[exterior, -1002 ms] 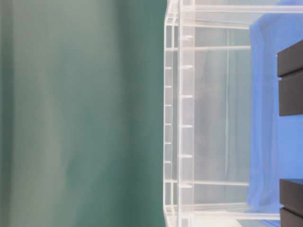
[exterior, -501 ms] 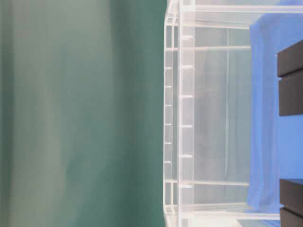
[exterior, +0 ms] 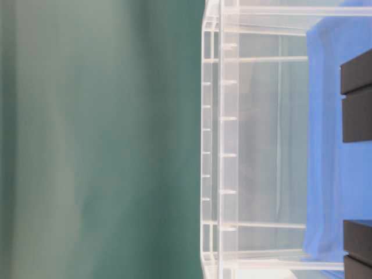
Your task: Take the box out of the case with the right arm.
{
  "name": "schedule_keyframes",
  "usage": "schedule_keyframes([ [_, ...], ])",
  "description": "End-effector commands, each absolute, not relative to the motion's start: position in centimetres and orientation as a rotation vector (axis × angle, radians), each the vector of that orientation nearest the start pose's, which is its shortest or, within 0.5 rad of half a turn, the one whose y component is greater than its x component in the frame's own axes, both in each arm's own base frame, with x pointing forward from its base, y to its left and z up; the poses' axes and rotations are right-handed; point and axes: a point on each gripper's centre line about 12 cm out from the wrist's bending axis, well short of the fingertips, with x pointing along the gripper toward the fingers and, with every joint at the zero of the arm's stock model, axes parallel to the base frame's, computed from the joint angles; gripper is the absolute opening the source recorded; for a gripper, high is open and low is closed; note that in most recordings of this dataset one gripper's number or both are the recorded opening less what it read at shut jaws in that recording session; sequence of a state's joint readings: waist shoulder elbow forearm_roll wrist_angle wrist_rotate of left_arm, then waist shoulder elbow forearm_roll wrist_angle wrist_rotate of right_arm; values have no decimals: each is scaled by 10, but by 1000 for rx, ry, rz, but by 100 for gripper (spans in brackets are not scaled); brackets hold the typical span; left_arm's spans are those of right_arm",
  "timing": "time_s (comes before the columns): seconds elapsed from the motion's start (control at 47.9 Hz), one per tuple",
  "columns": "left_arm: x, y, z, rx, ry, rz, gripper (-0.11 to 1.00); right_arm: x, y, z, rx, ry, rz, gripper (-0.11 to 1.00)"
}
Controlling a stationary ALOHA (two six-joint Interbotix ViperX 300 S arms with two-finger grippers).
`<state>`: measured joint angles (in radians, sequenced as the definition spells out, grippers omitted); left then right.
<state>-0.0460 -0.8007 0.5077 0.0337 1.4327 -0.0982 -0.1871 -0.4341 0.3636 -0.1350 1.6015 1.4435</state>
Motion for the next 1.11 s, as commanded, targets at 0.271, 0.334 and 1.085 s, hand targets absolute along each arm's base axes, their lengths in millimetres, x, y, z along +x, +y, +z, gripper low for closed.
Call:
schedule_keyframes([
  [0.271,165,-3,366,-40,1112,45,0,221,-73,334,1175,1018,-1291,85],
  [0.334,165,-3,366,-40,1112,45,0,221,-73,334,1175,1018,-1291,85],
  [1.085,165,-3,366,-39,1112,44,0,222,-73,334,1180,1022,-1288,85],
])
